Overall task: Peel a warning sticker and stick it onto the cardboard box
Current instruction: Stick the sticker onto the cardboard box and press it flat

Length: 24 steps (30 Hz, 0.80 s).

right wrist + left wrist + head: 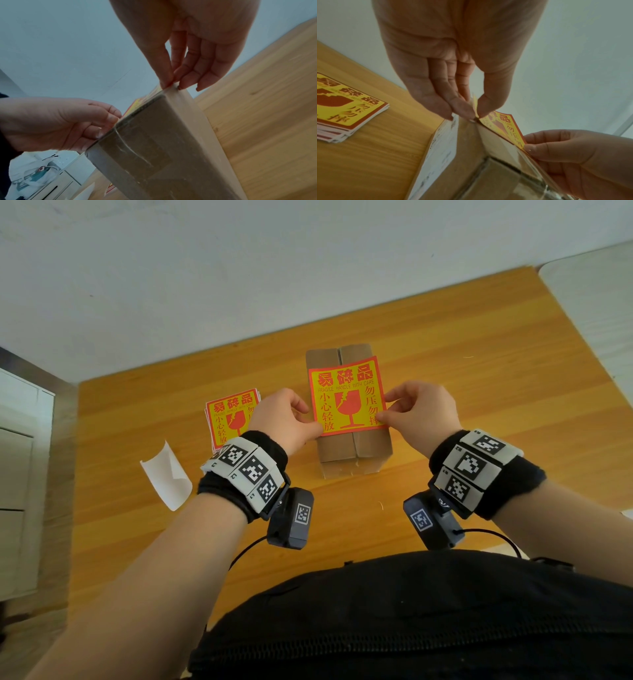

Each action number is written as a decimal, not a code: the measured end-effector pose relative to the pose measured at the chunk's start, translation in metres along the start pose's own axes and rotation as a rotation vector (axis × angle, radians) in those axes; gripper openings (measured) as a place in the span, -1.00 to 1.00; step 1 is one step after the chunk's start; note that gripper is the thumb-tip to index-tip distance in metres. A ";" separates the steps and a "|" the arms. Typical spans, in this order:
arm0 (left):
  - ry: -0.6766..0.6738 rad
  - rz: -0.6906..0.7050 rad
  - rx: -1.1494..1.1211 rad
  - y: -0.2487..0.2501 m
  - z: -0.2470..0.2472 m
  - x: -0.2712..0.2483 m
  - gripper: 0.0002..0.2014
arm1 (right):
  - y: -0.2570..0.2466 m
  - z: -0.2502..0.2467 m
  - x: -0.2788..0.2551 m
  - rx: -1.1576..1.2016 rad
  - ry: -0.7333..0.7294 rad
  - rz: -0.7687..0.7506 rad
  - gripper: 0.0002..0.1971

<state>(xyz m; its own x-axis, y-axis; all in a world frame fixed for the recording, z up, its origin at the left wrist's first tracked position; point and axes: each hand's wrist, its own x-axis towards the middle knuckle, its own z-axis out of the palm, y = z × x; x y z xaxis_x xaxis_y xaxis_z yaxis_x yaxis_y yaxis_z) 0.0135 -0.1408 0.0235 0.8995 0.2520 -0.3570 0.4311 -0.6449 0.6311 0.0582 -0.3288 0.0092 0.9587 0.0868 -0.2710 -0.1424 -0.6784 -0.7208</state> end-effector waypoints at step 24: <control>0.000 0.412 0.810 0.004 0.025 0.008 -0.36 | 0.013 0.000 -0.002 -0.010 0.076 -0.019 -0.72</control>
<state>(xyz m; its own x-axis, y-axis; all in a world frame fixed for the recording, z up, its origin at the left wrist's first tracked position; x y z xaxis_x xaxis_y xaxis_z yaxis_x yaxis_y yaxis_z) 0.0205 -0.1591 0.0057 0.9713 -0.1107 -0.2104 -0.1066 -0.9938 0.0309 0.0542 -0.3373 0.0007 0.9771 0.0442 -0.2082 -0.1222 -0.6843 -0.7189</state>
